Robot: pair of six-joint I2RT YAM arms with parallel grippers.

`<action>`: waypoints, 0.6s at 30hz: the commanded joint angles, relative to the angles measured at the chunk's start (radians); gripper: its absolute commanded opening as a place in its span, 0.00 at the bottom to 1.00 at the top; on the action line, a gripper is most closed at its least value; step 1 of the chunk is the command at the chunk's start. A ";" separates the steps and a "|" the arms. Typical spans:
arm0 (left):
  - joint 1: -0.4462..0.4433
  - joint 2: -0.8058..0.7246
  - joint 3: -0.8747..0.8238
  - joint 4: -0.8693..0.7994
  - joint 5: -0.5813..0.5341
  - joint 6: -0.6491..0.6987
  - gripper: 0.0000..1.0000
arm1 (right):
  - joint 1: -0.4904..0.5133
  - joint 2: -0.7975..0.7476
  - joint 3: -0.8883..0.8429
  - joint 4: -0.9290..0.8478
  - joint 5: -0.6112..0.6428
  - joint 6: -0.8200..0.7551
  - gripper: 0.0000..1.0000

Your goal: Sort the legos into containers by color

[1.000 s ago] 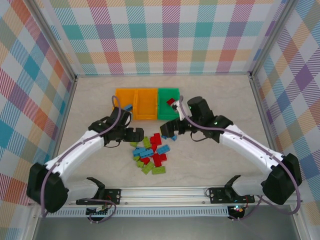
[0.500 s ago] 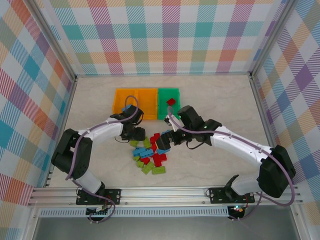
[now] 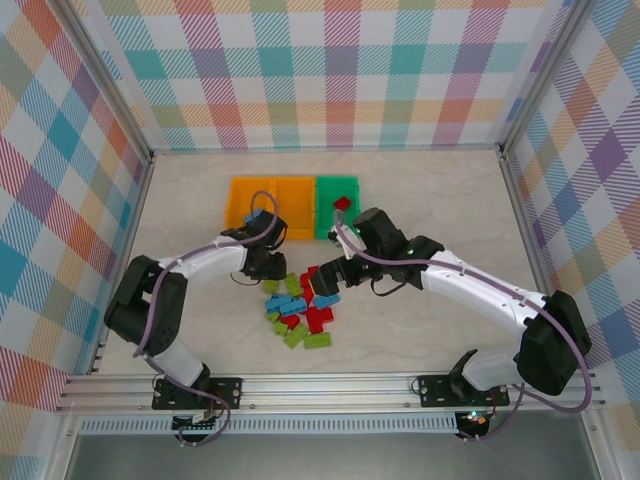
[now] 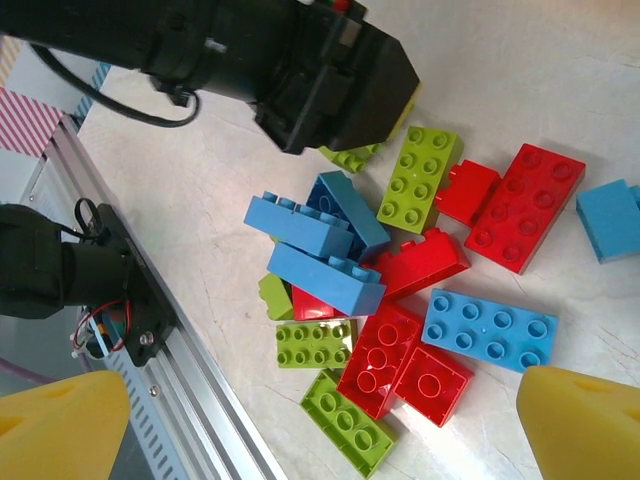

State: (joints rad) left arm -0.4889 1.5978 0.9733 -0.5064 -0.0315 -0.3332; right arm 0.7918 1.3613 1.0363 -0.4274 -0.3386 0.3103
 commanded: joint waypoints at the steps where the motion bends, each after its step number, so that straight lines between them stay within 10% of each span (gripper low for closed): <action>1: 0.009 -0.164 0.047 0.014 0.052 -0.019 0.29 | 0.006 -0.036 0.026 0.008 0.049 0.030 1.00; 18: 0.035 0.329 0.627 0.140 -0.204 0.028 0.28 | 0.006 -0.238 -0.066 0.023 0.201 0.147 1.00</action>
State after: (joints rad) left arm -0.4747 1.8645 1.5307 -0.3595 -0.1753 -0.3172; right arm 0.7918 1.1629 0.9882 -0.3927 -0.1616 0.4305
